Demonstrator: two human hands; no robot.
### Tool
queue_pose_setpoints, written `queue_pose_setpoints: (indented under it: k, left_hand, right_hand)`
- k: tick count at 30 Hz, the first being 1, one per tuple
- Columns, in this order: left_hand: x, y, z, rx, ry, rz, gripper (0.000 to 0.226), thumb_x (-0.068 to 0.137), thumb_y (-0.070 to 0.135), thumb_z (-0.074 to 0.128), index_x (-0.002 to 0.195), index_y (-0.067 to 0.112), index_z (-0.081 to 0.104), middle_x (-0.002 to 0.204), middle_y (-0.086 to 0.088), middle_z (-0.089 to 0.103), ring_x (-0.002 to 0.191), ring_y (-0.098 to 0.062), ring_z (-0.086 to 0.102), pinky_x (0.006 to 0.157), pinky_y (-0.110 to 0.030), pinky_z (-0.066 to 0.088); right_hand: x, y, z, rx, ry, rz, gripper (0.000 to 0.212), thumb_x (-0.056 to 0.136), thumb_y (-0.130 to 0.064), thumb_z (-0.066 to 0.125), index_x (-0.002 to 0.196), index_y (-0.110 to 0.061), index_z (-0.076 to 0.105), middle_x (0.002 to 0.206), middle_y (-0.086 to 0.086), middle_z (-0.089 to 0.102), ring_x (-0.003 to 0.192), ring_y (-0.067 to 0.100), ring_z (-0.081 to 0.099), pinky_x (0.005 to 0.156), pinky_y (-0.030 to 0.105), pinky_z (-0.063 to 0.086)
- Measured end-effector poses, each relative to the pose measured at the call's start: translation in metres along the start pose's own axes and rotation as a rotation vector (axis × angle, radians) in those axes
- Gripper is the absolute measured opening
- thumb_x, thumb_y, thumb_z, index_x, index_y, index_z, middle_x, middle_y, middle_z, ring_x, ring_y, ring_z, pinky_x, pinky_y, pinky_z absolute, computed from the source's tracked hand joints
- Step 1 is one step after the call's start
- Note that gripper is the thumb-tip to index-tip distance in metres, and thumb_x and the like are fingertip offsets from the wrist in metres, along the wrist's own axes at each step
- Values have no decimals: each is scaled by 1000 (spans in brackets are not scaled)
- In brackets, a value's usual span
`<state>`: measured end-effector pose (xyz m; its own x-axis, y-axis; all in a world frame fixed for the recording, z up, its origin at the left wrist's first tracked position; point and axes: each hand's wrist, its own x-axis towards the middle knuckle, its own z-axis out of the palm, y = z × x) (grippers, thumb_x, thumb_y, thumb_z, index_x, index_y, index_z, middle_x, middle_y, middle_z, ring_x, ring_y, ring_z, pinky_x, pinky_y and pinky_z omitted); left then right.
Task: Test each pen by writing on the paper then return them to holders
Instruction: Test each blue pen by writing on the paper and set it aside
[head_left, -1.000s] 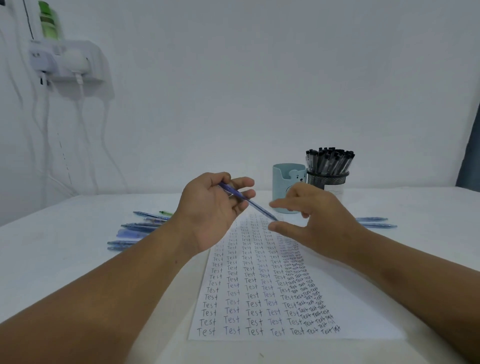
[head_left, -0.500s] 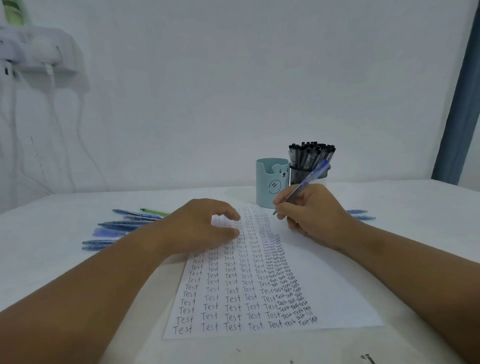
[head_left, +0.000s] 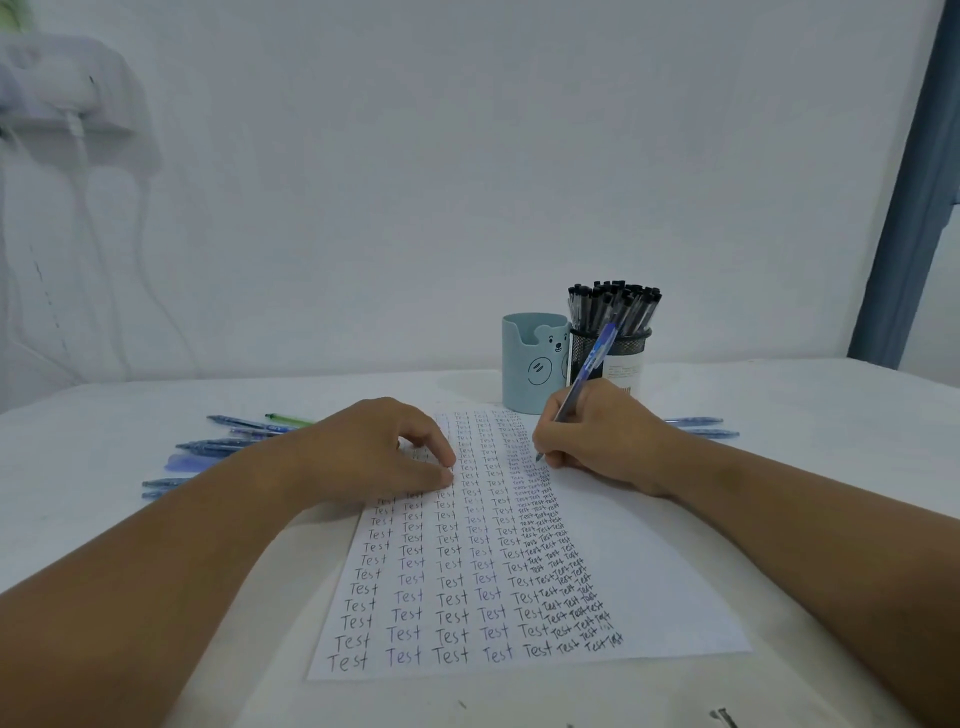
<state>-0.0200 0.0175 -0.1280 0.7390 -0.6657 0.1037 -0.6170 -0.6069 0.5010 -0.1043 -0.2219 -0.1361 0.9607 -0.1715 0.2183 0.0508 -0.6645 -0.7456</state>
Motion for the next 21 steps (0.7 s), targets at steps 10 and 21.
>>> queue_pose_setpoints:
  k: [10,21]
  left_hand:
    - [0,-1,0,-56,-12,0,10,81,42,80,90,43,76,112,31,65,111,10,55,110,-31,41]
    - [0,-1,0,-75,-12,-4,10,81,42,80,90,43,76,113,28,66,112,7,56,111,-35,41]
  right_hand:
    - [-1,-2,0,-55,6,-15,14,84,-12,67,70,-10,70,65,1,72,60,4,59,70,23,50]
    - [-2,-1,-1,-83,4,-23,14,83,-12,67,70,-9,70,66,3,72,60,4,59,71,25,51]
